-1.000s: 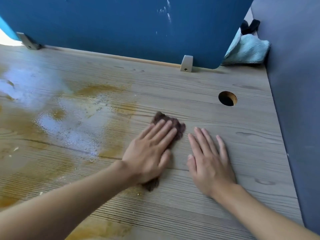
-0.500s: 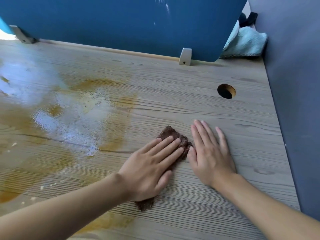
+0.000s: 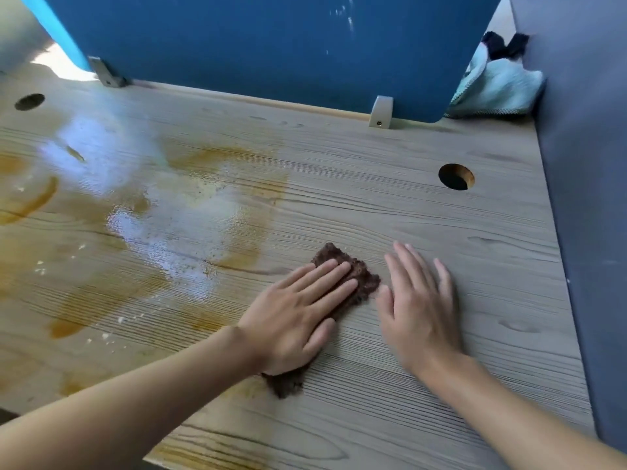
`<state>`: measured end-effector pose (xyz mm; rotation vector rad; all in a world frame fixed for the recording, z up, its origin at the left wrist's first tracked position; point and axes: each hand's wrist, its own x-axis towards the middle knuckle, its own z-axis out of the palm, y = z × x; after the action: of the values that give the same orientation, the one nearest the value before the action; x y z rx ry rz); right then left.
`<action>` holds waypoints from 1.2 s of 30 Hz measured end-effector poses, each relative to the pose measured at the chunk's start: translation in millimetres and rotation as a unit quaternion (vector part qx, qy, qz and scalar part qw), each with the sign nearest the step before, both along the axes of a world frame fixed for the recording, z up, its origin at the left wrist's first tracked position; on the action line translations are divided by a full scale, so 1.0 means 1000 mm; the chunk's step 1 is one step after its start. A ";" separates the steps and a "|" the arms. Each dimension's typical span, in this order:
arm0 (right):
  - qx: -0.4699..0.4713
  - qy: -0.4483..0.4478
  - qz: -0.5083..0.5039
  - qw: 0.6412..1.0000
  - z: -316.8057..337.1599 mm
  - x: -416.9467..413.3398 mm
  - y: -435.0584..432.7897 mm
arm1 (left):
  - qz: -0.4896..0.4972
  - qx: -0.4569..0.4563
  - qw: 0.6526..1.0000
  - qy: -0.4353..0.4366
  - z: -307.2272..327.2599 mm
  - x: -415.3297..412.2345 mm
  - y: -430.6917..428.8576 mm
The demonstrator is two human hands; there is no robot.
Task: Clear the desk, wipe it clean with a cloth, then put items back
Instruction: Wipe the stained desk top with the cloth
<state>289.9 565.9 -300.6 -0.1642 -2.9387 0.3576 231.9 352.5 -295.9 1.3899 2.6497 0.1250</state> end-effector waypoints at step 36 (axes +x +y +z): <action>0.091 -0.060 0.017 0.994 -0.012 0.034 -0.017 | 0.107 0.005 0.994 0.039 -0.003 0.041 -0.027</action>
<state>323.7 548.9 -312.9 -0.1135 -3.0759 0.0847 272.8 325.4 -299.0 1.1325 2.8604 0.1102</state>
